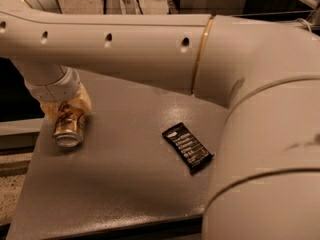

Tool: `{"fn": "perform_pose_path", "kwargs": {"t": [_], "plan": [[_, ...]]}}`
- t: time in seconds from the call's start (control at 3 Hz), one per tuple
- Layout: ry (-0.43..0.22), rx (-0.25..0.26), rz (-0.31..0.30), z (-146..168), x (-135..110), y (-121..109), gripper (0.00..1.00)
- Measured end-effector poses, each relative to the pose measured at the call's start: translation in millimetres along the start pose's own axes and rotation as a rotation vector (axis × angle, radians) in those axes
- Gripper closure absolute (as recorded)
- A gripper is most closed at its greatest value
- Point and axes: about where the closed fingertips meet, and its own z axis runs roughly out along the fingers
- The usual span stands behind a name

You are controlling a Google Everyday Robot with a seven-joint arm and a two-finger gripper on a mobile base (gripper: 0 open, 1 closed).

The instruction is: Place orange can upright

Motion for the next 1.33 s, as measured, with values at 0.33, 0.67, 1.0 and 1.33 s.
{"fn": "perform_pose_path", "kwargs": {"t": [0.33,0.67,1.0,1.33], "plan": [[-0.084,-0.088,-0.067,-14,-20,-8,1.00],[-0.188,-0.215,-0.140,-34,-36,-24,1.00],[-0.287,-0.351,-0.176,-55,-48,-39,1.00],[-0.391,-0.498,-0.161,-72,-54,-63,1.00]]}}
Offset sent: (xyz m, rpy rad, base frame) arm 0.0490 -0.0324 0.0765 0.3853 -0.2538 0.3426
